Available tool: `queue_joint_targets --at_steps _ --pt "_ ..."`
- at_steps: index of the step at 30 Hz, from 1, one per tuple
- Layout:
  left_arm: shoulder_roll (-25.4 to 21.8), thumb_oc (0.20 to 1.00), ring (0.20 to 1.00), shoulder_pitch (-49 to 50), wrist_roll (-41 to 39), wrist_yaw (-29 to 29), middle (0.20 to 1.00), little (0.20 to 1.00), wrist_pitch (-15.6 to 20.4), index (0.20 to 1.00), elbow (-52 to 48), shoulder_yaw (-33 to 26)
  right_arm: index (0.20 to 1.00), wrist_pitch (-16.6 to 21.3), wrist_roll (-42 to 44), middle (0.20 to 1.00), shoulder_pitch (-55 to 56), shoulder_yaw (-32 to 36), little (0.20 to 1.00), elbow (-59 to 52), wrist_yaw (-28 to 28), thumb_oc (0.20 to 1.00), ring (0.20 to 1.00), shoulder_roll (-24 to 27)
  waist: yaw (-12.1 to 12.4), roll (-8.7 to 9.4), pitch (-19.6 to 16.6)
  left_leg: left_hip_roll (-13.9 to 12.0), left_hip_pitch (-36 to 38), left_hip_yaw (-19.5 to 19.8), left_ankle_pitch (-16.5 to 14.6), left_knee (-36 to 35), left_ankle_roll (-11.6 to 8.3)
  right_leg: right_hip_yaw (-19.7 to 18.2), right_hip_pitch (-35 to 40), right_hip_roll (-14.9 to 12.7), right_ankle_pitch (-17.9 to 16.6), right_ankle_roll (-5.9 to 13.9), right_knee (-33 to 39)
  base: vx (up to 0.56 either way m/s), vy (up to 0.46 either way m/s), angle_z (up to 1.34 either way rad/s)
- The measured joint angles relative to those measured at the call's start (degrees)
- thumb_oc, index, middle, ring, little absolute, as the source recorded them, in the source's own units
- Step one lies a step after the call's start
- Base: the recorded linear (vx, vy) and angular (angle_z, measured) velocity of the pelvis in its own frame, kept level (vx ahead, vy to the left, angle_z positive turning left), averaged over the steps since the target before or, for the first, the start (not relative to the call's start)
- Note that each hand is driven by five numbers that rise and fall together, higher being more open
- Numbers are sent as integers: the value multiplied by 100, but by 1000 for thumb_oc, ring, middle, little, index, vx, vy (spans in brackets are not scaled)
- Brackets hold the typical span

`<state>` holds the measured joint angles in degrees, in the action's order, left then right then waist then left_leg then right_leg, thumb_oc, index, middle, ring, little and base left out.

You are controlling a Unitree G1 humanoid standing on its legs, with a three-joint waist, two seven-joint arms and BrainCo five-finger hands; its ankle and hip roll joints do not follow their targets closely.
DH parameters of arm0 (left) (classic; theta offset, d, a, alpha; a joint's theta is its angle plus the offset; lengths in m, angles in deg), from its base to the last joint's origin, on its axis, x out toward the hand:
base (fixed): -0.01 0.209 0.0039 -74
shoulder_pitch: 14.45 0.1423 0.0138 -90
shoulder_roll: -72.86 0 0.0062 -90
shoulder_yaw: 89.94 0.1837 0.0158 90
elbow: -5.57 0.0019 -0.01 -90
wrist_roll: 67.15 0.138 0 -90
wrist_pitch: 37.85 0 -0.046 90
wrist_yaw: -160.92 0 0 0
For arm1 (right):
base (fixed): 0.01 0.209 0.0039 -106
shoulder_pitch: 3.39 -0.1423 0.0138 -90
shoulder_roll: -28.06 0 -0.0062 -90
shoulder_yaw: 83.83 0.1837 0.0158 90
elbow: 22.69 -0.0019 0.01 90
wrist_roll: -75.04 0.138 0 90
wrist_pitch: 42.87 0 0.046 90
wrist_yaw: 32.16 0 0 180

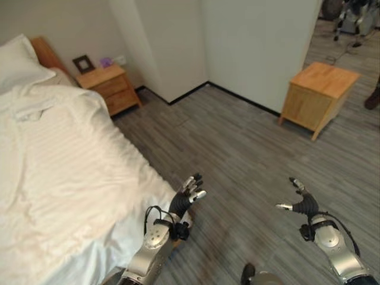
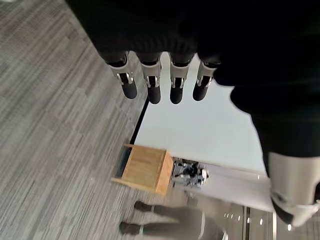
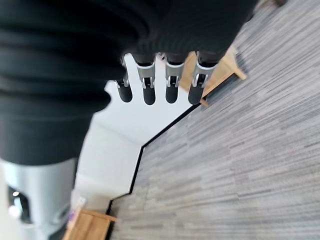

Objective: Making the bed.

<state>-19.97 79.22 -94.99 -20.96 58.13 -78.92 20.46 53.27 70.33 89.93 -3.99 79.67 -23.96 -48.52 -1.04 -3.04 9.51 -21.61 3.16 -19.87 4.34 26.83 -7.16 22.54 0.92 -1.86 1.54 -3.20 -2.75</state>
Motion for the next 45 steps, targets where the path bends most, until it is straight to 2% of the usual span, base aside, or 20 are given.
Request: queue_joint_targets --at_steps 1,3,7,12,13,15,18,19,20,23,26,27,29,31,34,36,38,40,42,45 --pt "48 1000 1000 -73 14 138 1000 1000 20 1000 -39 -67 1000 4 -1 1000 -13 -58 1000 -197 3 1000 1000 5 0 75 47 142 -548 815 280 687 -2 -215 11 44 -182 -137 109 109 -219 -61" --pt "134 1000 1000 -105 201 322 1000 1000 60 1000 -16 -151 1000 20 -1 1000 -107 -227 1000 -270 -14 1000 1000 -28 238 304 185 925 -773 1706 -247 771 -295 -738 -5 -45 -309 -64 305 109 -135 -106" --pt "218 1000 1000 -245 466 578 1000 1000 104 1000 163 -155 1000 45 294 1000 -74 -501 1000 -12 -175 1000 1000 -355 449 361 373 1788 -1311 1136 -274 -852 -109 -729 287 72 -151 248 839 319 -75 -88" --pt "245 1000 1000 -107 569 646 1000 1000 103 1000 552 -178 1000 49 334 1000 20 -841 1000 213 -274 1000 1000 -343 598 44 377 1981 -1564 593 14 -3083 194 -407 502 555 -108 231 876 498 20 -58" --pt "417 1000 1000 -130 634 667 1000 1000 102 1000 748 -216 1000 53 334 1000 69 -836 1000 238 -262 1000 1000 -240 561 -272 327 1707 -1755 290 -77 -3265 92 -436 467 863 194 279 435 507 55 -57" --pt "480 1000 1000 -134 669 681 1000 1000 81 1000 685 -391 1000 37 336 1000 -9 -782 1000 168 -256 1000 1000 -157 553 -453 423 1336 -1972 -59 -35 -3219 127 -528 278 985 809 -202 -477 526 77 -22" --pt "274 1000 1000 17 674 743 1000 1000 46 1000 533 -488 1000 15 348 1000 164 -787 1000 164 -248 1000 1000 -243 536 34 268 1556 -2104 -623 64 -2802 360 -560 608 763 1016 -37 -184 585 86 21" --pt "210 1000 1000 26 676 814 1000 1000 49 1000 520 -546 1000 32 346 1000 154 -699 1000 168 -230 1000 1000 -301 590 304 178 1869 -1799 -624 135 -2564 508 -569 942 582 1063 268 66 838 102 -13" --pt "195 1000 1000 82 676 841 1000 1000 43 1000 490 -540 1000 14 348 1000 214 -674 1000 222 -220 1000 1000 -391 627 324 172 1921 -1565 -649 -177 -2316 817 -595 1053 450 1202 443 -295 756 136 -7" --pt "132 1000 1000 242 835 840 1000 1000 36 1000 419 -501 1000 23 341 1000 330 -759 1000 141 -225 1000 1000 -360 662 341 -68 2131 -770 -621 39 -2683 1271 -672 599 88 1521 1201 -2370 554 127 3" --pt "-52 1000 1000 166 917 846 1000 1000 7 1000 414 -485 1000 11 261 1000 484 -750 1000 -3 -222 1000 1000 -365 507 629 -45 2512 -207 -162 -239 -2785 1608 -605 -440 -737 151 1462 -5201 481 135 65" --pt "-105 1000 1000 111 1028 868 1000 1000 -5 1000 413 -477 1000 8 238 1000 503 -640 1000 -39 -217 1000 1000 -414 346 644 -40 2567 -3 99 -275 -2875 1589 -629 -703 -883 315 1448 -5553 553 17 134" --pt "-75 1000 1000 -286 1079 999 1000 1000 -10 1000 364 -448 1000 -39 221 1000 286 -331 1000 -314 -124 1000 1000 -453 109 177 200 2208 92 947 -603 -2710 1379 -710 -1585 -629 1161 771 -4590 688 -79 149" --pt "-10 1000 1000 -535 1111 1021 1000 1000 19 1000 350 -496 1000 -6 245 1000 154 -290 1000 -504 -112 1000 1000 -425 -17 -142 340 2018 343 1377 -556 -2833 1394 -824 -2017 -582 939 912 -2838 615 -173 137" --pt "1 1000 1000 -588 1128 1026 1000 1000 63 1000 397 -640 1000 -10 292 1000 71 -411 1000 -516 -124 1000 1000 -469 -92 -80 328 1949 839 2095 -1081 -2961 1011 -1484 -1560 -647 395 1131 909 650 -167 135" --pt "11 1000 1000 -425 1242 1021 1000 1000 81 1000 475 -764 1000 -51 274 1000 -33 -434 1000 -610 -195 1000 1000 -399 66 105 283 1713 1319 2786 -1500 -2930 641 -1954 -1519 -757 -251 1467 672 776 -337 167" --pt "105 1000 1000 -205 1300 1013 1000 1000 88 1000 433 -728 1000 -130 242 1000 -236 -425 1000 -412 -255 1000 1000 -350 55 -12 370 1388 1272 2848 -1423 -2447 509 -1983 -1424 -507 -510 1406 -1 475 -377 162" --pt "293 1000 1000 64 1271 962 1000 1000 100 1000 443 -711 1000 -116 240 1000 -152 -378 1000 -422 -358 1000 1000 -225 -28 222 416 1211 244 2608 -1194 -110 209 -1533 -943 -498 -684 673 -413 337 -410 200" --pt "236 1000 1000 350 1233 919 1000 1000 90 1000 439 -802 1000 -76 246 1000 -280 -370 1000 -476 -357 1000 1000 -246 148 288 435 965 -307 1881 -586 733 304 -1279 -560 -367 -503 405 -163 245 -230 84" --pt "105 1000 1000 614 1222 847 1000 1000 88 1000 413 -995 1000 -68 243 1000 -557 -436 1000 -612 -382 1000 1000 -281 349 620 537 926 -904 407 -1025 704 166 -927 245 -412 -514 204 649 277 -90 57"
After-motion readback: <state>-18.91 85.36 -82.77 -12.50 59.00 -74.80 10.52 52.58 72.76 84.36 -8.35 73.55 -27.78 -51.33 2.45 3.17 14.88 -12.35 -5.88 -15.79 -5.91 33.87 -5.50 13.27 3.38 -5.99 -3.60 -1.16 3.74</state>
